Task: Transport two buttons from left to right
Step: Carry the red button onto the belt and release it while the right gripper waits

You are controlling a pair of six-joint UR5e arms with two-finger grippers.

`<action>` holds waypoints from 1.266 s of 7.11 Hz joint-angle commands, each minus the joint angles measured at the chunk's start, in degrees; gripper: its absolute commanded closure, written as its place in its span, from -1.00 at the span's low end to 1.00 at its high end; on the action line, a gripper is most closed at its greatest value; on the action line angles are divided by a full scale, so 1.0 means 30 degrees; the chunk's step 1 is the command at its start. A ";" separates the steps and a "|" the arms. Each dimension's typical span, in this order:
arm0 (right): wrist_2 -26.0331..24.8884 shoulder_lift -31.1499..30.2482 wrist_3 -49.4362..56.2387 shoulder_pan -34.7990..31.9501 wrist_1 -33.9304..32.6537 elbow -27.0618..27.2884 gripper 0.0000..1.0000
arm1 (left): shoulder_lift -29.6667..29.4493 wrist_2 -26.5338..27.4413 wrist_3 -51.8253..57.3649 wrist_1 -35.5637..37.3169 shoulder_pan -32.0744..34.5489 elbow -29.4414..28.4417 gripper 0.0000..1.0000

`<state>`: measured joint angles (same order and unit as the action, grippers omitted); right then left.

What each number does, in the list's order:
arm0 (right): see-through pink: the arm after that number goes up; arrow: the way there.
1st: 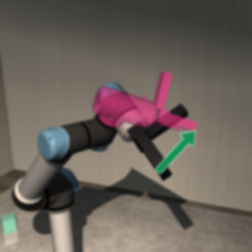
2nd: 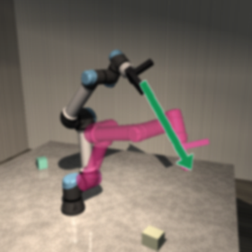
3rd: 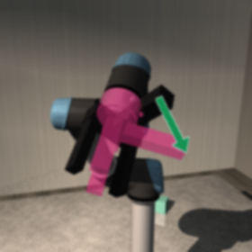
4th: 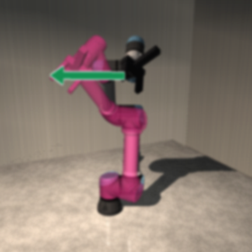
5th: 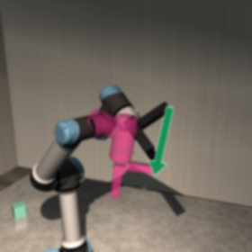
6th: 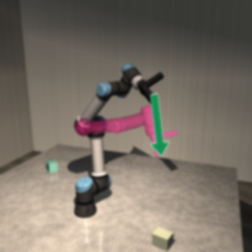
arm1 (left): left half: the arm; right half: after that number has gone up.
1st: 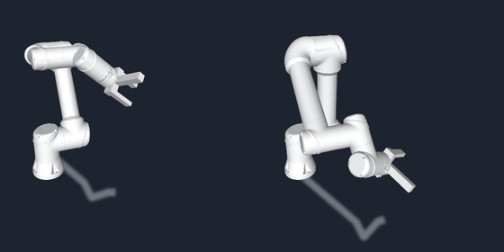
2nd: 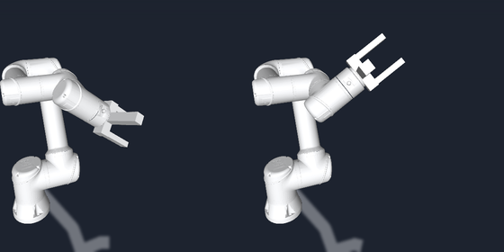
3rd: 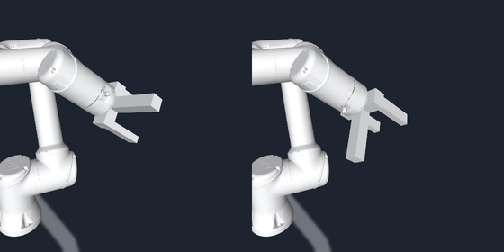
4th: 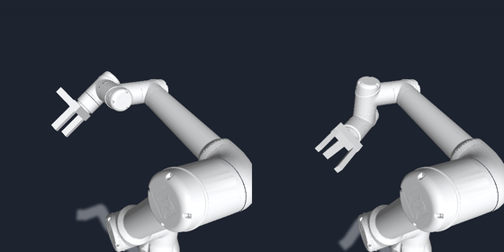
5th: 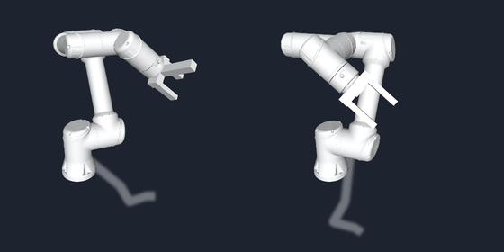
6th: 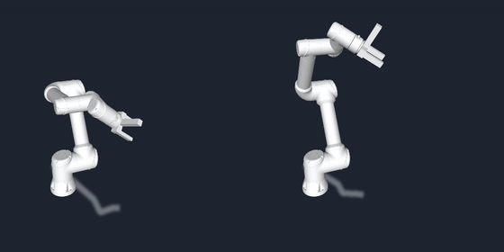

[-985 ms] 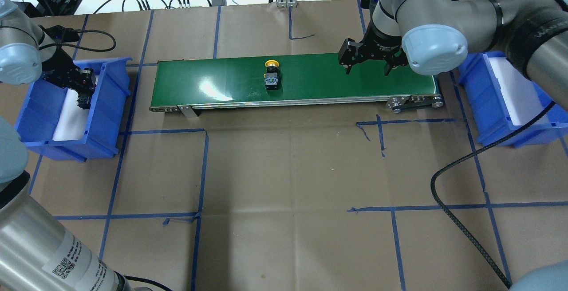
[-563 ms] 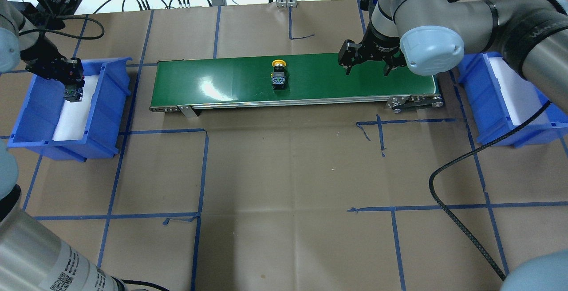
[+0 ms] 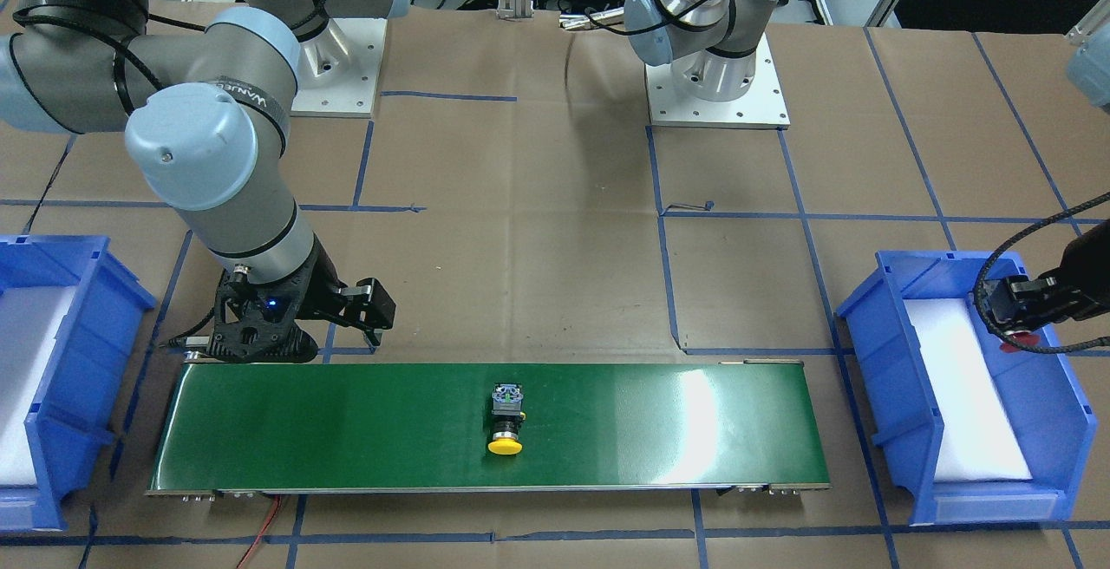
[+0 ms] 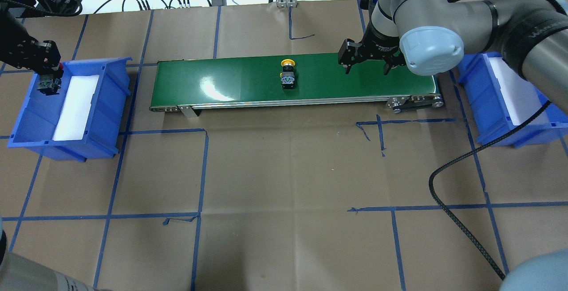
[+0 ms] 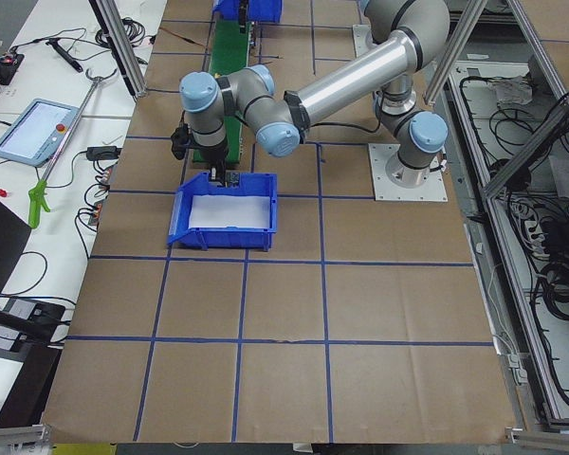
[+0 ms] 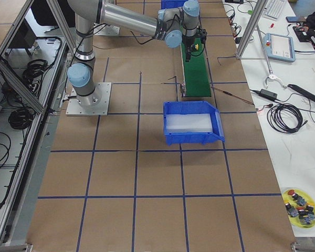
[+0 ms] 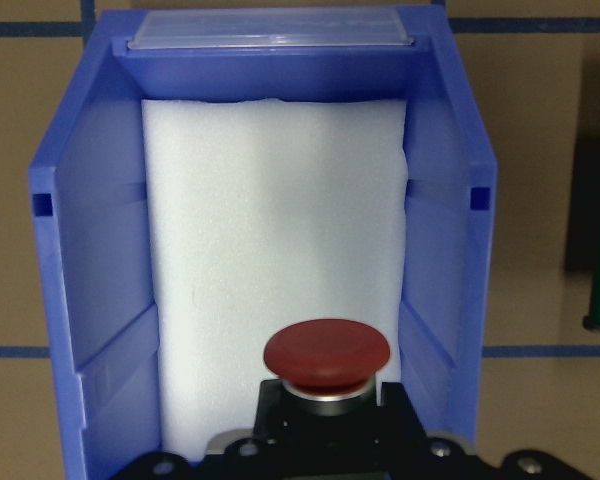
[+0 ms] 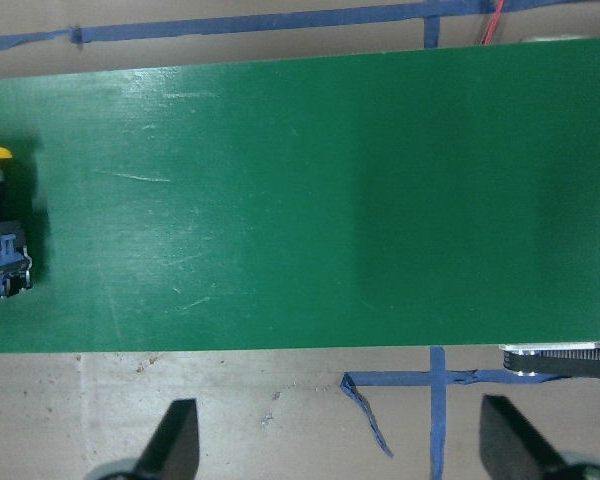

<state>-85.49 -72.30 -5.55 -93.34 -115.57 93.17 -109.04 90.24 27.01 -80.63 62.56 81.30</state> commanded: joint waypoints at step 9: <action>0.0078 0.1449 0.0181 0.0145 -0.1437 -0.0088 -1.00 | -0.4463 -0.0169 -0.7510 0.4962 0.8061 0.0029 1.00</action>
<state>-85.36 -69.02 -5.04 -93.07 -119.85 93.03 -121.02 89.76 4.31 -67.42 86.40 81.13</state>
